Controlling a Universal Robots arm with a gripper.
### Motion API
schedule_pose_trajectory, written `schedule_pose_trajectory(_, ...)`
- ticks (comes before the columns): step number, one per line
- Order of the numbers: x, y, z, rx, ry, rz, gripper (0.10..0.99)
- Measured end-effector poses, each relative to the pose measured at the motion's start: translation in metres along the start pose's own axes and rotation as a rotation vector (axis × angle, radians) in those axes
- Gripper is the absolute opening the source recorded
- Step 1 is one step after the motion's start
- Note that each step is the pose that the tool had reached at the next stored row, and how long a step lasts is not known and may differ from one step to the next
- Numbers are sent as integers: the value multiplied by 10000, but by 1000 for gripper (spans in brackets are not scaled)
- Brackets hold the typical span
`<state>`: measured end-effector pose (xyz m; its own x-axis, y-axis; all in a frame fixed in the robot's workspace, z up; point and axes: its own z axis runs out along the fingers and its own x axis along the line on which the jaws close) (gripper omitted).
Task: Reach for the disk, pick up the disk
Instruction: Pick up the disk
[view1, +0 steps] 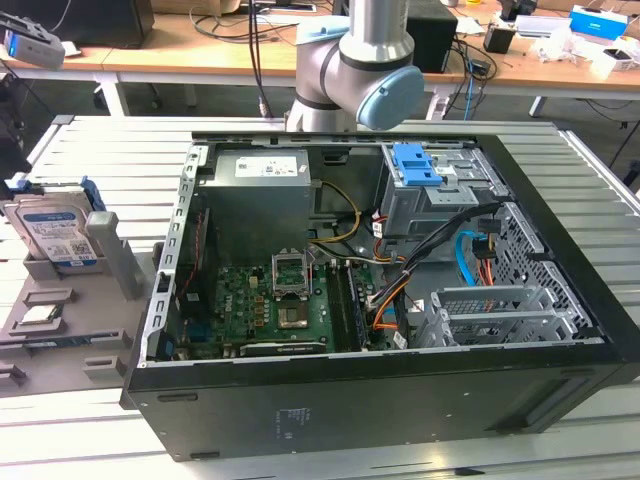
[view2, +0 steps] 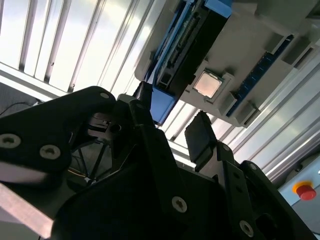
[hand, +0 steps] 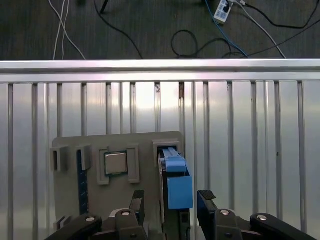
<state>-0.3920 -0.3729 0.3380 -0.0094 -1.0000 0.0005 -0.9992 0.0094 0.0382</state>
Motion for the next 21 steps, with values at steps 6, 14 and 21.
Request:
schedule_pose_trajectory(6,-3,-6,105,0,0,-8,545)
schedule_pose_trajectory(14,-5,-8,166,0,1,-11,545)
schedule_pose_trajectory(21,-5,-11,223,0,1,-13,545)
